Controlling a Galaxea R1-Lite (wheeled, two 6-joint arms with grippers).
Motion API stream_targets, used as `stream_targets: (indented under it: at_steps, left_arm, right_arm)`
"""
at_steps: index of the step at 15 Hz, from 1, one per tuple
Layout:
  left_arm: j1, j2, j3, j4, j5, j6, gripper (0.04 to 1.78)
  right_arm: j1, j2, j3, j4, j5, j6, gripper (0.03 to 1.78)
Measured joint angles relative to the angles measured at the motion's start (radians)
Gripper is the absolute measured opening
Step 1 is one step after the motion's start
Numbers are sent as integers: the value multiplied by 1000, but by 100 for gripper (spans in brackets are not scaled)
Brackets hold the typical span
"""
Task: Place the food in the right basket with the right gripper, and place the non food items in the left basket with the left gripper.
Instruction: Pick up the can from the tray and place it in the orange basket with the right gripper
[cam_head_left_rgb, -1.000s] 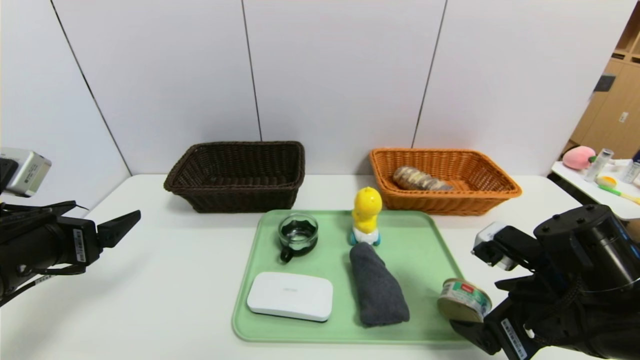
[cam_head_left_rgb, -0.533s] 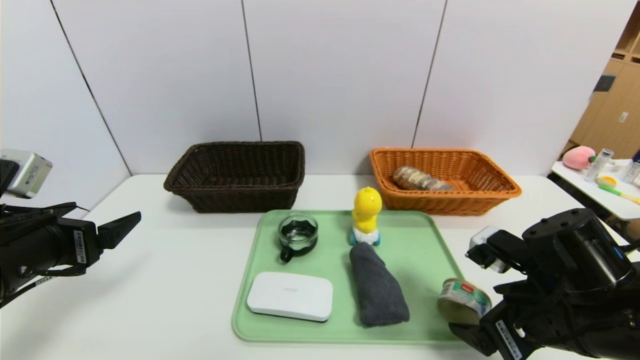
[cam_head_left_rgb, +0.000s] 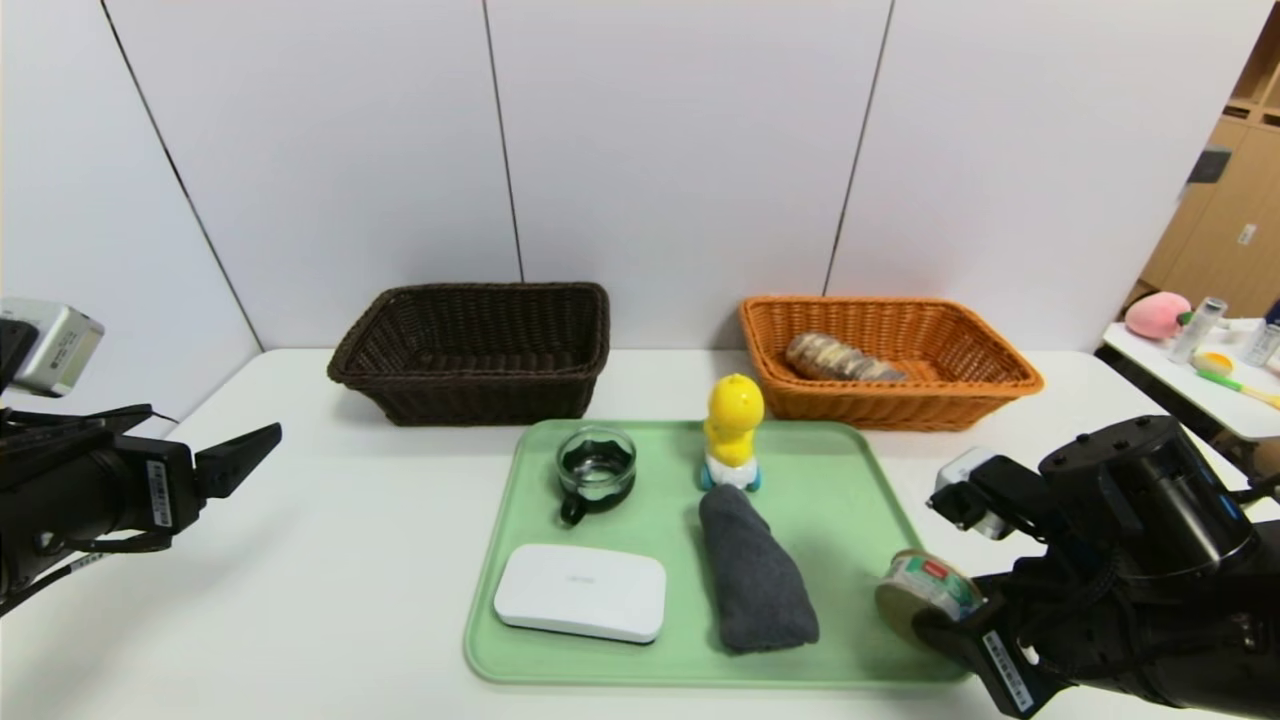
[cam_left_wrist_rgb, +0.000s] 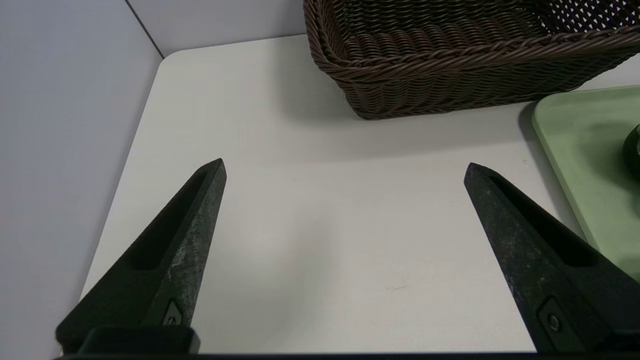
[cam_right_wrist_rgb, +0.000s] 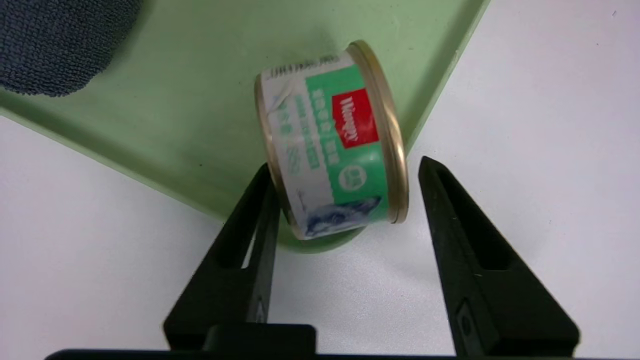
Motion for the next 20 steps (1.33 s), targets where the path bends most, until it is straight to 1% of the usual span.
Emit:
stream_targets:
  at_steps: [1, 2, 4, 7, 12, 14, 17, 18, 19, 20]
  left_arm:
    - [0, -1, 0, 0, 0, 0, 169]
    - [0, -1, 0, 0, 0, 0, 169]
    - [0, -1, 1, 1, 1, 2, 169]
    - [0, -2, 10, -1, 2, 9, 169]
    - [0, -2, 11, -3, 2, 5, 169]
    - [0, -6, 13, -1, 1, 4, 169]
    - [0, -12, 13, -1, 1, 4, 169]
    - [0, -15, 13, 0, 0, 4, 169]
    - [0, -18, 13, 1, -1, 3, 169]
    - [0, -20, 13, 1, -1, 3, 169]
  right_arm:
    - [0, 0, 1, 0, 0, 0, 78]
    - [0, -1, 3, -1, 2, 0, 61]
    - [1, -4, 5, -2, 10, 0, 60]
    - [1, -32, -4, -16, 43, 1, 60]
    - [0, -69, -7, -29, 44, 7, 60]
    - [0, -82, -37, -82, 45, 5, 60]
    - [-3, -93, -64, -209, 45, -1, 60]
    - [-17, -93, -80, -272, 46, -10, 60]
    - [-42, -90, -98, -312, 46, -19, 60]
    - [-77, -80, -122, -329, 47, -26, 60]
